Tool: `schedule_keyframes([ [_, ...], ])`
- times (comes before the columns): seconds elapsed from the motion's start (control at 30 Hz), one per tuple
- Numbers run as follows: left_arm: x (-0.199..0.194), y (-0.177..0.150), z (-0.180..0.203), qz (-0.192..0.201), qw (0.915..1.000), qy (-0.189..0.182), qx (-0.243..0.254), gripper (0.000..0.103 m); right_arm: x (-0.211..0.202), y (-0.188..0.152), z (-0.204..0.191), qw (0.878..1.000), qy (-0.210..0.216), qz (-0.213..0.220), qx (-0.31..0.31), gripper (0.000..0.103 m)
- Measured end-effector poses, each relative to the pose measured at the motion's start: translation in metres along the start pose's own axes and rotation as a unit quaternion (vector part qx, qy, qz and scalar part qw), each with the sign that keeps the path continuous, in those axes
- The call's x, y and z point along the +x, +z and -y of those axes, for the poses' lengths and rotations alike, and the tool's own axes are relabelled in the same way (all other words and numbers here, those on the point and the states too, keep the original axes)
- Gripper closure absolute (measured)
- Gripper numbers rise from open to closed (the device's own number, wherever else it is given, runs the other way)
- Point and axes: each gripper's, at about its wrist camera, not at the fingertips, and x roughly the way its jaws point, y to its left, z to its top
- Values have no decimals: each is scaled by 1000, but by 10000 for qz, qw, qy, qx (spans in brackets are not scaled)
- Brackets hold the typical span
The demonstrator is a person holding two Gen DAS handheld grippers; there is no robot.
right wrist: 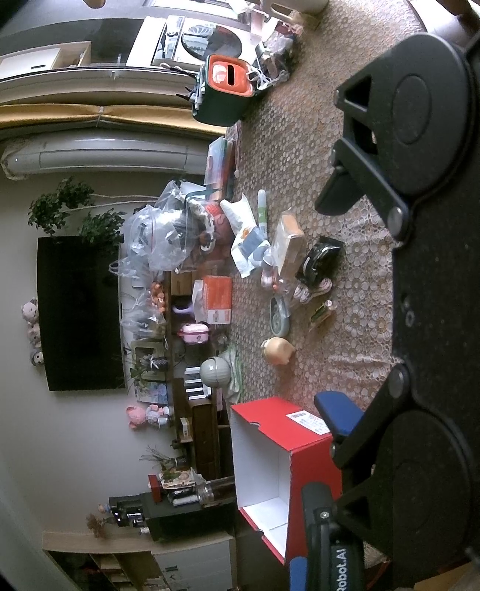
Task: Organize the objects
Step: 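Move both tools down toward the objects on the table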
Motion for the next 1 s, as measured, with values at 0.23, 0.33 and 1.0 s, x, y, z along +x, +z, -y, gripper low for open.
schedule_keyframes([
  [0.23,7,0,-1,-133,9999,30,-32,0,0,0,0,10000,-19,86,-8,1],
  [0.33,12,-1,-4,-230,9996,9,-149,0,0,1,-2,9998,-55,179,-48,1],
  [1.0,106,25,25,-655,9977,-161,0,0,88,20,46,9964,41,-169,-825,1],
])
